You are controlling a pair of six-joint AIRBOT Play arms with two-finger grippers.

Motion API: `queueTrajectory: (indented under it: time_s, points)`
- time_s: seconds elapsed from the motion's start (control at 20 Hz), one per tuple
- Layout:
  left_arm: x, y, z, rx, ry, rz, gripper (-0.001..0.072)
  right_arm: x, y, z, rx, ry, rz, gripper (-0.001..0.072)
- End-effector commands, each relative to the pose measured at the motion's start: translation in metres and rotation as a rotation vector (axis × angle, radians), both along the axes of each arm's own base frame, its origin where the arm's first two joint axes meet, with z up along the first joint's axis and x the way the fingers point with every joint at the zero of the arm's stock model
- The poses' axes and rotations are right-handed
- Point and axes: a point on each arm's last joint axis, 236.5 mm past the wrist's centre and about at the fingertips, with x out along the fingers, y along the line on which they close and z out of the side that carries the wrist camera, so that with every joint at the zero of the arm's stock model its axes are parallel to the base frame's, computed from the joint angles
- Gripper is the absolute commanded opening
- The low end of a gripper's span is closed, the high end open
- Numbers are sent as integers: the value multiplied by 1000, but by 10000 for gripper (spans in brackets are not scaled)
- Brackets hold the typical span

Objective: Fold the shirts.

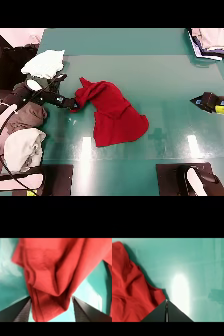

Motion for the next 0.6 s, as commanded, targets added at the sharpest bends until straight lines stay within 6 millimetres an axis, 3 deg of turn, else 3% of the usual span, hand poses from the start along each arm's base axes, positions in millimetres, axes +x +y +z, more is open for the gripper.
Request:
queueTrajectory:
  time_s: [0.0,0.05,0.15,0.25,0.3,0.4,0.5,0.55]
  points:
    - [-7,-12,-1,-11,12,-45,589,-5,5,-15,28,6,-14,24]
    - [-7,-16,-1,-6,2,-53,462,-5,5,-16,28,7,-15,24]
    - [-5,-21,1,-10,-8,-59,26,-7,6,-17,30,17,-9,25]
    - [1,-20,18,-17,-17,-70,26,-18,7,-28,19,77,15,24]
    - [9,-18,35,-27,-34,-64,26,-28,11,-38,27,135,42,24]
    - [29,-11,81,-41,-122,-33,26,-43,29,-67,58,218,96,24]
    - [44,-8,128,-38,-241,-35,27,-55,61,-101,90,260,170,33]
    - [48,-9,144,-41,-280,-35,27,-58,81,-112,130,258,194,180]
